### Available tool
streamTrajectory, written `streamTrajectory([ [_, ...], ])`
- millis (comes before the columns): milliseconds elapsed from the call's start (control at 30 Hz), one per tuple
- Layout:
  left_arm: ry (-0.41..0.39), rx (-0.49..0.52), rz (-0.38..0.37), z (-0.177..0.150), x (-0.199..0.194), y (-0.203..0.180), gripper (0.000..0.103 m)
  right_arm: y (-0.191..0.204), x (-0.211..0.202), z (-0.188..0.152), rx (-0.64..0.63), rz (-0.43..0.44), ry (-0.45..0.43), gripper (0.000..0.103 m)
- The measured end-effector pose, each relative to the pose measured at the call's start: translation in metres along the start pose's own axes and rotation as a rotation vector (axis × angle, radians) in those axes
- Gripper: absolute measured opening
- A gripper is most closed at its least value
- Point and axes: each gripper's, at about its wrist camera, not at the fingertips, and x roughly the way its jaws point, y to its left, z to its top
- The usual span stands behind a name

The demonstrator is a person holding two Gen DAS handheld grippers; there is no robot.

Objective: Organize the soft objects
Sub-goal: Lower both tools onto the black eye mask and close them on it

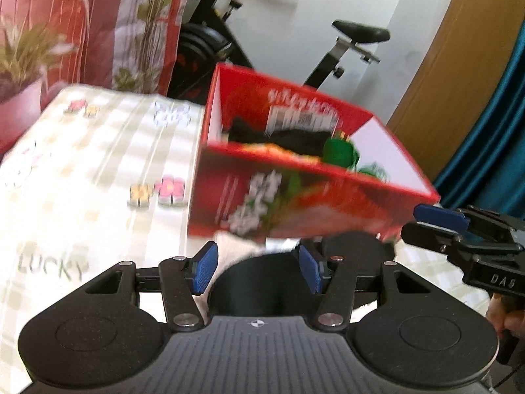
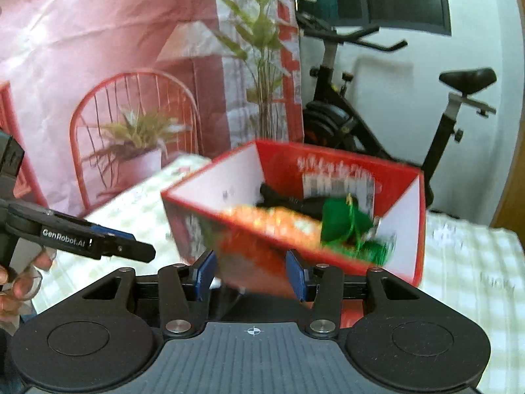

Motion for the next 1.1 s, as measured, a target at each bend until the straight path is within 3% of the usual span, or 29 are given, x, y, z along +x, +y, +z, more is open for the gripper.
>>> streamTrajectory([
  [133,0.026,-0.013,0.039,-0.019,0.013,0.003,0.057,-0.008,0.013,-0.026,0.059,-0.017,0.060,0.045],
  [200,0.047,-0.023,0.053,-0.026,0.021,0.005,0.057,-0.014,0.020,-0.036,0.084,-0.034,0.081,0.053],
  [400,0.065,-0.021,0.065,-0.041,0.029,0.007,0.058,-0.037,0.033,-0.058,0.185,-0.093,0.092,0.059],
  [667,0.060,-0.023,0.065,-0.047,0.031,0.009,0.058,-0.043,0.039,-0.062,0.239,-0.031,0.057,0.062],
  [967,0.058,-0.029,0.063,-0.049,0.031,0.008,0.058,-0.020,0.016,-0.042,0.165,-0.039,-0.014,0.054],
  [1033,0.058,-0.030,0.063,-0.049,0.031,0.008,0.058,-0.015,0.010,-0.038,0.148,-0.024,-0.029,0.047],
  [1100,0.058,-0.032,0.062,-0.048,0.031,0.008,0.058,-0.009,0.007,-0.035,0.127,-0.009,-0.029,0.033],
])
